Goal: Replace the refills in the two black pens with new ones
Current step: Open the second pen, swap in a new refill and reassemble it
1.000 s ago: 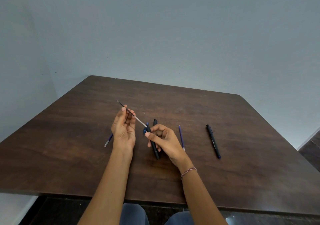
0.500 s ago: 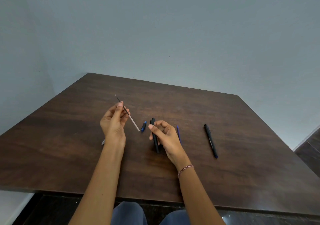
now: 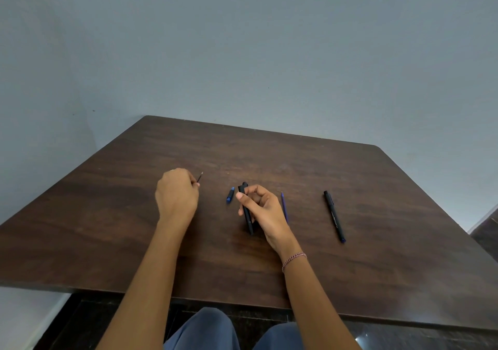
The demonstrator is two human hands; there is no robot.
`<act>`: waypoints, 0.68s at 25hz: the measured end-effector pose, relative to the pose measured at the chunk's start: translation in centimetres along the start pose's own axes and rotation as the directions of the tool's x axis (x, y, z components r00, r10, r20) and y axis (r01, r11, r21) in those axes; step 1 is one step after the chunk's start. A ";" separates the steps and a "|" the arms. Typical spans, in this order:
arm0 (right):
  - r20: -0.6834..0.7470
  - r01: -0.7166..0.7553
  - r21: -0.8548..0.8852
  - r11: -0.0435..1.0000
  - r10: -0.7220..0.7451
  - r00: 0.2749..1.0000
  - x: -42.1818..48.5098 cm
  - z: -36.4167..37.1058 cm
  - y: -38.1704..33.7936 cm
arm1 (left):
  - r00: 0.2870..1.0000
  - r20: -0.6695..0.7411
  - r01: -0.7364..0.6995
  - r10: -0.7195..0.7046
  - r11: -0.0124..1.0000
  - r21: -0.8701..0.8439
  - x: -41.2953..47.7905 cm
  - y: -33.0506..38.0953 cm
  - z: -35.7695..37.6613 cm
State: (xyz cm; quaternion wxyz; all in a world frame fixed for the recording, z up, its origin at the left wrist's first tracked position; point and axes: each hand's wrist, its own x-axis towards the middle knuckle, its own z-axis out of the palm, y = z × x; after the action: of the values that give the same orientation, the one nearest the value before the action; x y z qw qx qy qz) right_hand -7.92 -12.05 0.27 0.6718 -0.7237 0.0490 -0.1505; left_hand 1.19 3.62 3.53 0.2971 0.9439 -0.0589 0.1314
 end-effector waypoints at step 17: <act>-0.328 0.233 0.038 0.972 -0.208 0.921 0.4 -0.4 0.0 | 0.966 -0.147 -0.249 0.212 0.916 -0.313 -2.6 3.1 3.5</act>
State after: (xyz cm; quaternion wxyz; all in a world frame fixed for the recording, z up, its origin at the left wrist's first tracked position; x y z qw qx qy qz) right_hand -7.67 -12.56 0.36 0.6605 -0.6642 0.0706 -0.3430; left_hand -1.19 -0.83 1.72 0.4356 0.8588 -0.1744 0.2058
